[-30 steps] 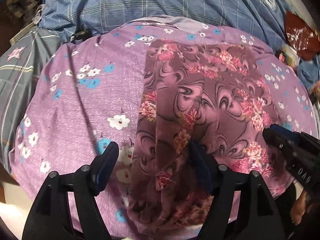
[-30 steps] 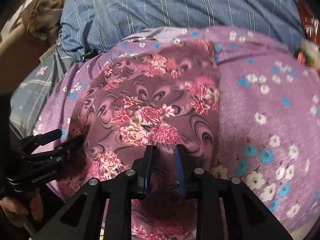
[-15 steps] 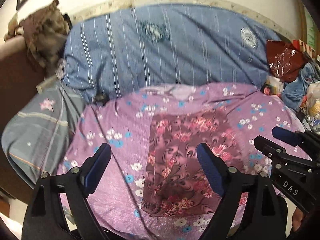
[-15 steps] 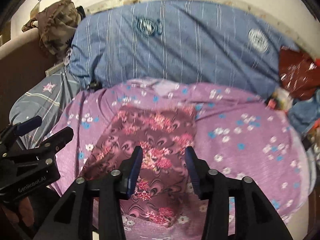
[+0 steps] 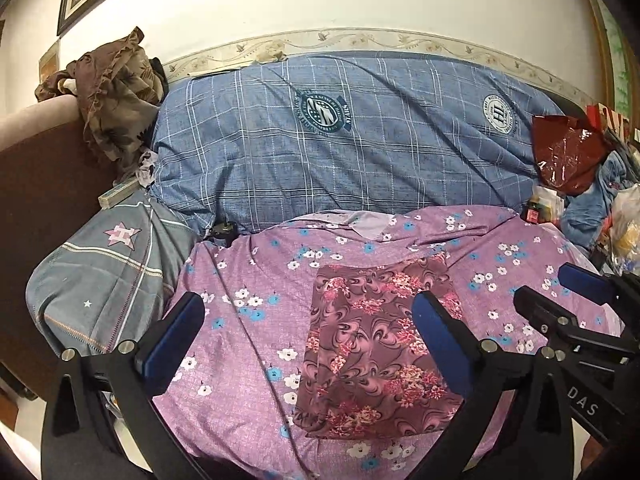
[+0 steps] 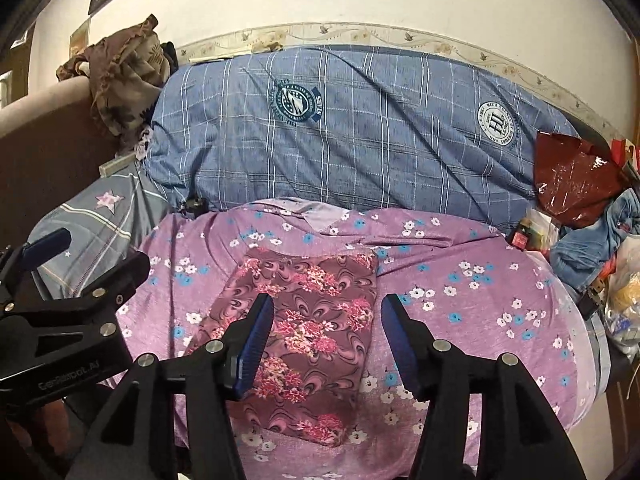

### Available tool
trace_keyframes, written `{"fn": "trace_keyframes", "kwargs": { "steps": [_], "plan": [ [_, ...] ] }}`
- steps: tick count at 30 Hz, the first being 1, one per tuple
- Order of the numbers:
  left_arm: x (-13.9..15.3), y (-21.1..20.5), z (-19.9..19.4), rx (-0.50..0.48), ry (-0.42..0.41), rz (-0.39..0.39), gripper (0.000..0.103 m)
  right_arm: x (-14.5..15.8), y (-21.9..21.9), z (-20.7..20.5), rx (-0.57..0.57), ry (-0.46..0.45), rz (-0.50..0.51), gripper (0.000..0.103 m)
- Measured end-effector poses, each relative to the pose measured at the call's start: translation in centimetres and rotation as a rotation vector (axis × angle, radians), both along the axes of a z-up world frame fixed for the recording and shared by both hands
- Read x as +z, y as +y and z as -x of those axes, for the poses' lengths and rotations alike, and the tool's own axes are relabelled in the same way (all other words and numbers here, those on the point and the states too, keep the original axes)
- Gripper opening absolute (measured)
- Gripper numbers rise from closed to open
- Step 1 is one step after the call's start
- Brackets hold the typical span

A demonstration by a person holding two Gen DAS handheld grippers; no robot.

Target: Fold small clothes

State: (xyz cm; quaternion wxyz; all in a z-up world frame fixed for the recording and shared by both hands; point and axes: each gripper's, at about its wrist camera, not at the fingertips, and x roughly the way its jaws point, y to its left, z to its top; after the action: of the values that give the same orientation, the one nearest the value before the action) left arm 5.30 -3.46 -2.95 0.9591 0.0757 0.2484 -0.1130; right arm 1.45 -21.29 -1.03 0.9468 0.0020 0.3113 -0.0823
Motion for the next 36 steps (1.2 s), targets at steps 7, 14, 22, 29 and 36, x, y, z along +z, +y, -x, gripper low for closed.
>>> {"fn": "trace_keyframes", "kwargs": {
  "steps": [7,14,22,29,36],
  "plan": [
    [0.0,0.5,-0.1,0.046,-0.002,0.011,0.103,0.2,0.3,0.1,-0.006,-0.003,0.011,0.059],
    [-0.5,0.9,-0.1,0.067,-0.002,0.015,0.103,-0.4,0.1,-0.4,-0.059,0.017,0.046,0.059],
    [-1.0,0.8,-0.1,0.062,0.018,0.012,0.103,-0.9,-0.6,-0.8,-0.102,0.04,0.057,0.059],
    [-1.2,0.3,0.4,0.035,0.016,0.014,0.103,-1.3,-0.5,-1.0,-0.128,0.054,0.086,0.059],
    [-1.3,0.2,0.4,0.043,0.028,0.012,0.103,-1.4,-0.6,-1.1,-0.136,0.059,0.087,0.059]
  ]
}}
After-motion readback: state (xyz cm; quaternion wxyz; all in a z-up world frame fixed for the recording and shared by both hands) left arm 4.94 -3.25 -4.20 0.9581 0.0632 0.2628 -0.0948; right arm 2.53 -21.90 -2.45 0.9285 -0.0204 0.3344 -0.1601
